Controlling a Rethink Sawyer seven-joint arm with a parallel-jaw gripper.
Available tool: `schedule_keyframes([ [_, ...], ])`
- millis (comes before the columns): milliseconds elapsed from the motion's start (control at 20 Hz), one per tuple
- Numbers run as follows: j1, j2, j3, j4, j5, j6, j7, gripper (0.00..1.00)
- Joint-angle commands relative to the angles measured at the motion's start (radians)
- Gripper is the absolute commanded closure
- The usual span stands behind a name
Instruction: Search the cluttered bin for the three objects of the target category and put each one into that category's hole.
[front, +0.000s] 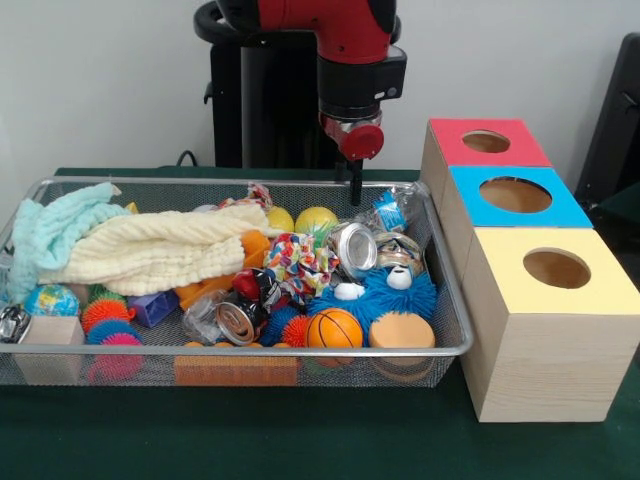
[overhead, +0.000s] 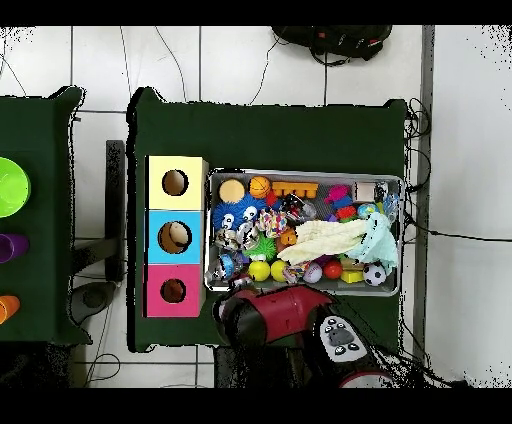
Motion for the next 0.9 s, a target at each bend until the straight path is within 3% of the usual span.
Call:
schedule_keyframes([
  [50, 0.020, -0.014, 0.048, -0.098, 0.064, -0.182, 0.049, 0.00],
  [450, 0.052, -0.011, 0.012, -0.072, 0.057, -0.264, 0.064, 0.00],
  [750, 0.006, -0.071, 0.091, -0.067, 0.133, -0.110, 0.044, 0.00],
  [900, -0.003, -0.070, 0.095, -0.086, 0.152, -0.101, 0.040, 0.00],
])
